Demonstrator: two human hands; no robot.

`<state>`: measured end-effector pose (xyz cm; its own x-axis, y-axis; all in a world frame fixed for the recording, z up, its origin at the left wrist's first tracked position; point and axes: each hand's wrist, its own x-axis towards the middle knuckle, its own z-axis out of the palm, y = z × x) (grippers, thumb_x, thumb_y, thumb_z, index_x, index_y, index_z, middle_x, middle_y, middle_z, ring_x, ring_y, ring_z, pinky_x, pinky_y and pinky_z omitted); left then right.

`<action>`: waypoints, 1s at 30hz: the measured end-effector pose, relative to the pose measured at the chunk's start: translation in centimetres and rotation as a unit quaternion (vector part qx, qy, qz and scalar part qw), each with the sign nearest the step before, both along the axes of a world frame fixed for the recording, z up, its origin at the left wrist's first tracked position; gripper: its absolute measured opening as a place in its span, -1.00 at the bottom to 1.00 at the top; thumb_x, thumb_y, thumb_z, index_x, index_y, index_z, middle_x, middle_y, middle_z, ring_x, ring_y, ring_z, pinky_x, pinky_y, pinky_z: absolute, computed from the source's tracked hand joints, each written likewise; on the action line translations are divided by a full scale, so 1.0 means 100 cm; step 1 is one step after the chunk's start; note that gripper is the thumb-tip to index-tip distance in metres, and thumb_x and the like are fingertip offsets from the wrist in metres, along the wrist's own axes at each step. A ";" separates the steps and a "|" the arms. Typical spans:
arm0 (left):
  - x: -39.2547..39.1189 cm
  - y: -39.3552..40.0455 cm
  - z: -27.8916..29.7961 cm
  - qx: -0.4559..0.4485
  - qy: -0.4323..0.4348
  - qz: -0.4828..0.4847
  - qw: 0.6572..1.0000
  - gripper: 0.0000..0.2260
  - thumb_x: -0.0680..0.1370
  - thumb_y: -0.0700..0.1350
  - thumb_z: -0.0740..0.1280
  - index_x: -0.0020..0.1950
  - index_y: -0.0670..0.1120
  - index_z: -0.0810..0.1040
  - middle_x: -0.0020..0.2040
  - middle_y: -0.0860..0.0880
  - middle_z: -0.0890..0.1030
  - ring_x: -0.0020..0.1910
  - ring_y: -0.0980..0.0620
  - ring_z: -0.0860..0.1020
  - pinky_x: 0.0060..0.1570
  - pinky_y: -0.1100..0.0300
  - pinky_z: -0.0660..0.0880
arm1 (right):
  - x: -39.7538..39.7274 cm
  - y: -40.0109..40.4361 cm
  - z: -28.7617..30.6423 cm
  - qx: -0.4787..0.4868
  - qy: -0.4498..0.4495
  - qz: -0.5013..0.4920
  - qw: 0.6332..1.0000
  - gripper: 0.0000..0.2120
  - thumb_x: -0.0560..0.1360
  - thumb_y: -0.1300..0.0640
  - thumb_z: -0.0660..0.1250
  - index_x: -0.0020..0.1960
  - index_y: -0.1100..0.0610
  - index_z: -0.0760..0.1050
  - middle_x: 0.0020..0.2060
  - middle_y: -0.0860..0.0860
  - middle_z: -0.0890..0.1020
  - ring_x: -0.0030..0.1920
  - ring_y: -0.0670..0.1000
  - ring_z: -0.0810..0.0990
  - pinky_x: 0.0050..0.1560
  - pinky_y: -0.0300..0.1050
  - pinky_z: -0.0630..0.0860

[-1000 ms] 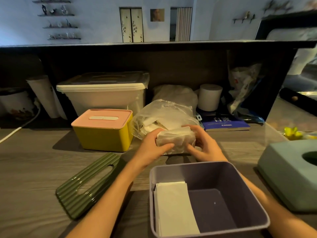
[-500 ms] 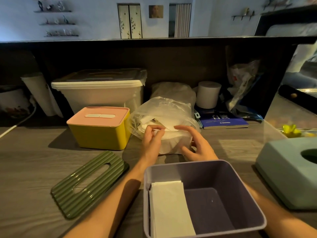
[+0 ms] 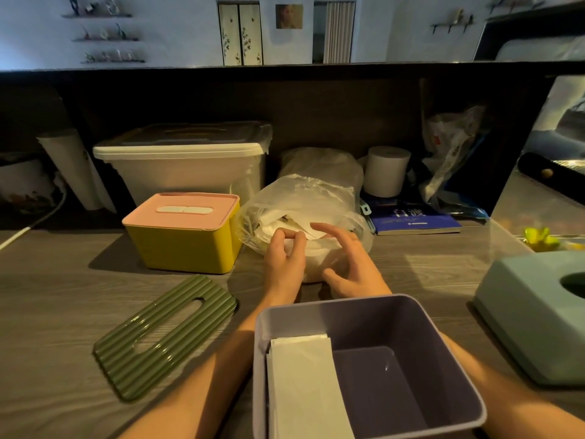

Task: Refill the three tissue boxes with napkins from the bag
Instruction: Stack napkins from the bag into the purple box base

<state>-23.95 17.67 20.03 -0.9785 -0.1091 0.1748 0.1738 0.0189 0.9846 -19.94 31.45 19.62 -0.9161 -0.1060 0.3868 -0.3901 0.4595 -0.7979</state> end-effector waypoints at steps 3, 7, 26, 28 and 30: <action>0.002 0.000 0.001 -0.010 -0.002 0.000 1.000 -0.81 0.66 -0.01 0.28 -0.10 -0.06 0.43 -0.18 -0.01 0.52 -0.18 0.05 0.47 -0.22 0.19 0.39 | 0.000 -0.001 -0.001 0.000 -0.013 -0.006 1.000 -0.33 0.39 0.12 0.30 0.46 -0.24 0.34 0.31 -0.06 0.44 0.31 -0.10 0.46 0.29 -0.22 0.40; 0.001 -0.016 0.012 -0.090 0.003 -0.090 0.992 -0.73 0.59 0.15 0.35 -0.02 -0.06 0.51 -0.13 0.04 0.57 -0.15 0.11 0.52 -0.18 0.27 0.43 | -0.001 0.003 -0.002 0.023 0.004 0.003 1.000 -0.39 0.47 0.17 0.36 0.43 -0.25 0.34 0.33 -0.08 0.49 0.27 -0.13 0.49 0.27 -0.23 0.41; -0.013 -0.055 0.017 -0.331 0.098 -0.237 0.908 -0.60 0.43 0.00 0.57 0.21 0.00 0.55 0.11 0.08 0.61 0.09 0.15 0.57 0.03 0.20 0.60 | 0.002 0.034 0.008 0.008 -0.023 0.001 1.000 -0.39 0.52 0.16 0.50 0.47 -0.14 0.33 0.23 -0.09 0.63 0.26 -0.13 0.60 0.37 -0.05 0.51; -0.013 -0.054 0.018 -0.322 0.117 -0.239 0.909 -0.64 0.45 -0.05 0.56 0.20 0.00 0.57 0.10 0.10 0.62 0.09 0.19 0.57 0.05 0.26 0.56 | 0.006 0.028 0.011 -0.017 0.042 0.027 0.999 -0.24 0.53 0.25 0.48 0.57 -0.09 0.19 0.32 -0.05 0.57 0.36 -0.07 0.54 0.40 -0.15 0.45; -0.013 -0.053 0.017 -0.325 0.143 -0.235 0.905 -0.68 0.47 -0.10 0.55 0.18 -0.01 0.59 0.08 0.10 0.63 0.07 0.22 0.57 0.05 0.31 0.51 | 0.006 0.025 0.011 0.021 0.082 0.036 0.996 -0.23 0.52 0.26 0.46 0.59 -0.09 0.19 0.42 -0.05 0.45 0.43 -0.06 0.45 0.42 -0.12 0.42</action>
<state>-25.23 12.37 21.75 -0.7953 0.5237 0.3055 0.5583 0.4362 0.7057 -19.39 33.99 20.68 -0.8307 -0.1884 0.5238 -0.5463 0.4563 -0.7024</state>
